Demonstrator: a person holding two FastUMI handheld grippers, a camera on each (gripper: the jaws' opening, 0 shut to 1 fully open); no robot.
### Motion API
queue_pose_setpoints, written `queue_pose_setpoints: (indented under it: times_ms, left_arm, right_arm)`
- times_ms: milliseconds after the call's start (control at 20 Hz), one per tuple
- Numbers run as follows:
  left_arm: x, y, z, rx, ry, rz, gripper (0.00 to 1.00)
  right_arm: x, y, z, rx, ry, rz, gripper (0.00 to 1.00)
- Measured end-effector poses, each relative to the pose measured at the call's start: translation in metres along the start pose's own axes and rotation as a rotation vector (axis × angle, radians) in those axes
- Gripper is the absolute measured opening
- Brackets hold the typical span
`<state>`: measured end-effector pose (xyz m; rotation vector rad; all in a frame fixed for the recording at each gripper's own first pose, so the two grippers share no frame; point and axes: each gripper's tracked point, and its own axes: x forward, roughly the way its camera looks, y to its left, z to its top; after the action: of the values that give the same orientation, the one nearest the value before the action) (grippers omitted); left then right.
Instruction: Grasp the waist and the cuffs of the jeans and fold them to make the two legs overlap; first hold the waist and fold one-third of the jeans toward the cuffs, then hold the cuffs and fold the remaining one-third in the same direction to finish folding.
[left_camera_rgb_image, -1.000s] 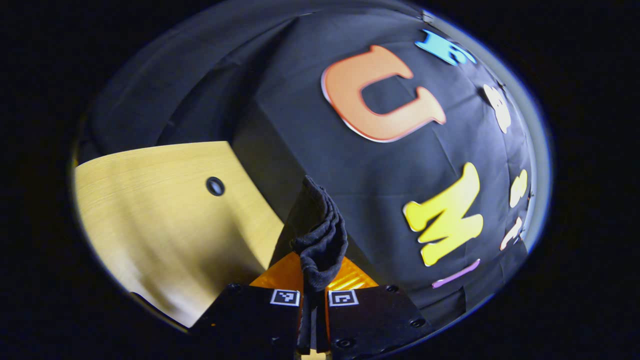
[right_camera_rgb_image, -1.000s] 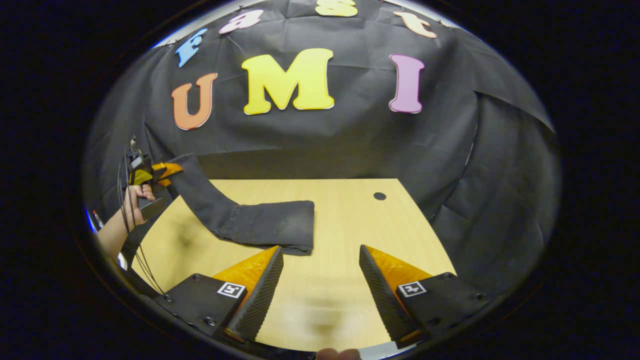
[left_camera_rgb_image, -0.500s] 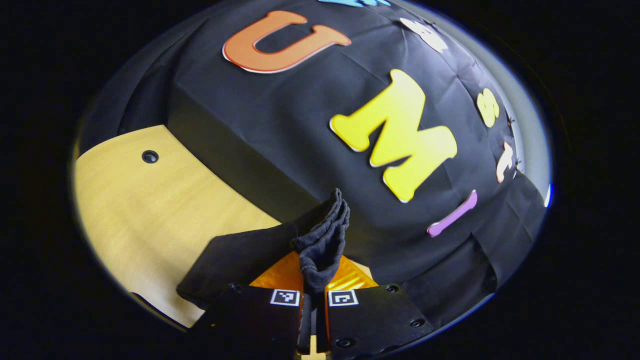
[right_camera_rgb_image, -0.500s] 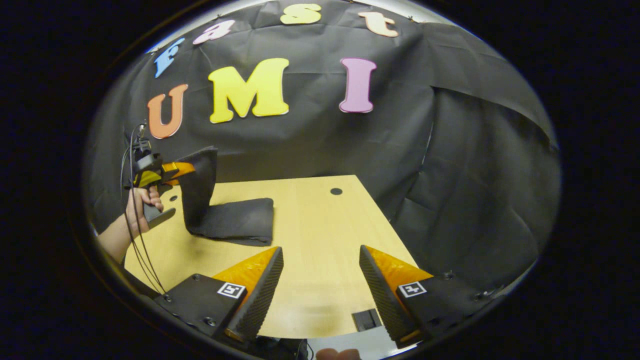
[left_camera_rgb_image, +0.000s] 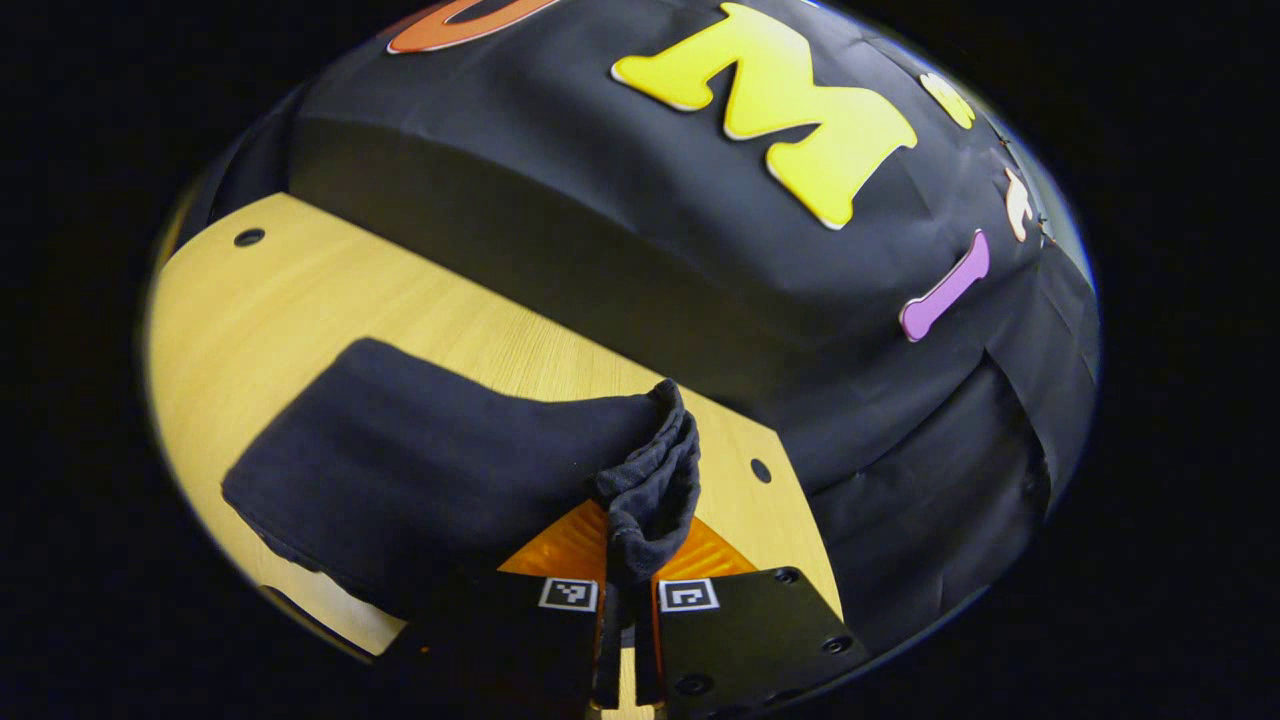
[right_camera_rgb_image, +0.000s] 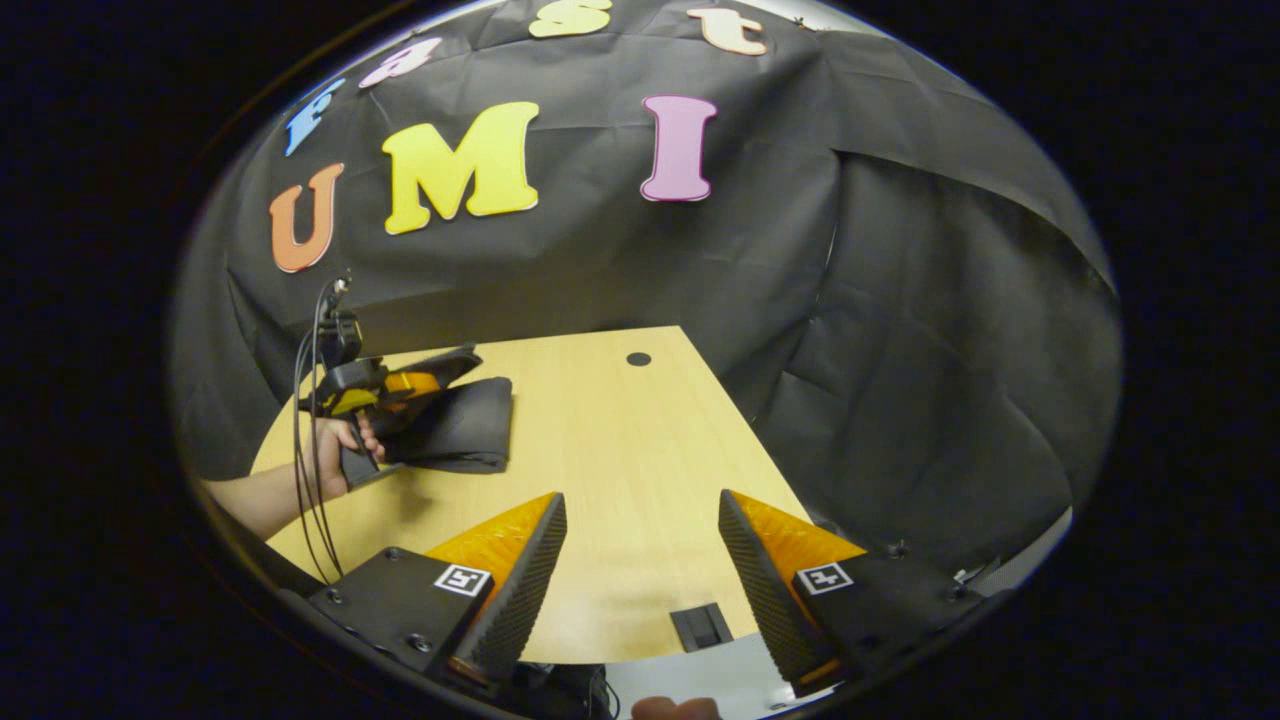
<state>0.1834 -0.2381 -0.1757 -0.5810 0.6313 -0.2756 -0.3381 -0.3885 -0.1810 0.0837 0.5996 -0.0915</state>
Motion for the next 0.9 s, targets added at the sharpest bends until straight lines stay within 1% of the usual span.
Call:
queue_pose_setpoints:
  times_ms: [50,100,150,200,250,300,350,400,450,500,550,600,700,750,800,850,900]
  left_arm:
    - [0.003,0.003,-0.006,-0.024,0.016,0.005,0.1]
    - [0.006,0.005,-0.011,-0.044,0.029,0.012,0.12]
    - [0.007,0.008,-0.015,-0.064,0.037,0.015,0.16]
    - [0.006,0.007,-0.019,-0.081,0.045,0.016,0.04]
    - [0.006,0.009,-0.021,-0.084,0.048,0.026,0.2]
    - [0.009,0.009,-0.022,-0.076,0.047,0.035,0.39]
    - [0.01,0.008,-0.023,-0.065,0.045,0.045,0.43]
    - [0.01,0.008,-0.023,-0.051,0.042,0.062,0.44]
    - [0.008,0.008,-0.022,-0.045,0.038,0.075,0.57]
    - [0.005,0.008,-0.023,-0.041,0.035,0.083,0.47]
    - [0.003,0.008,-0.023,-0.035,0.039,0.091,0.58]
    - [0.002,0.007,-0.023,-0.031,0.041,0.094,0.49]
    - [-0.005,0.004,-0.022,-0.035,0.044,0.089,0.49]
    - [-0.01,0.003,-0.022,-0.038,0.047,0.086,0.66]
    - [-0.011,-0.001,-0.026,-0.044,0.056,0.071,0.56]
    - [-0.013,-0.001,-0.022,-0.038,0.062,0.081,0.7]
    - [-0.015,-0.002,-0.029,-0.03,0.069,0.082,0.84]
  right_arm:
    - [0.003,0.0,0.003,0.003,0.0,0.001,0.95]
    - [0.006,-0.001,0.004,0.003,-0.001,0.001,0.93]
    - [0.01,0.0,0.006,0.003,0.0,0.004,0.95]
    - [0.012,0.001,0.007,0.004,-0.002,0.007,0.93]
    - [0.015,0.003,0.01,0.006,-0.004,0.013,0.93]
    - [0.018,0.004,0.011,0.008,-0.009,0.016,0.97]
    - [0.019,0.005,0.013,0.015,-0.013,0.02,0.95]
    - [0.021,0.009,0.014,0.024,-0.017,0.027,0.95]
    - [0.023,0.013,0.014,0.032,-0.017,0.035,0.95]
    - [0.023,0.014,0.012,0.035,-0.018,0.041,0.95]
    - [0.022,0.016,0.012,0.04,-0.018,0.046,0.95]
    - [0.021,0.018,0.011,0.046,-0.021,0.051,0.95]
    - [0.018,0.02,0.011,0.058,-0.03,0.058,0.95]
    - [0.017,0.022,0.012,0.065,-0.034,0.059,0.95]
    - [0.016,0.021,0.01,0.075,-0.037,0.061,0.95]
    - [0.015,0.023,0.011,0.087,-0.039,0.064,0.95]
    - [0.012,0.024,0.012,0.096,-0.044,0.065,0.95]
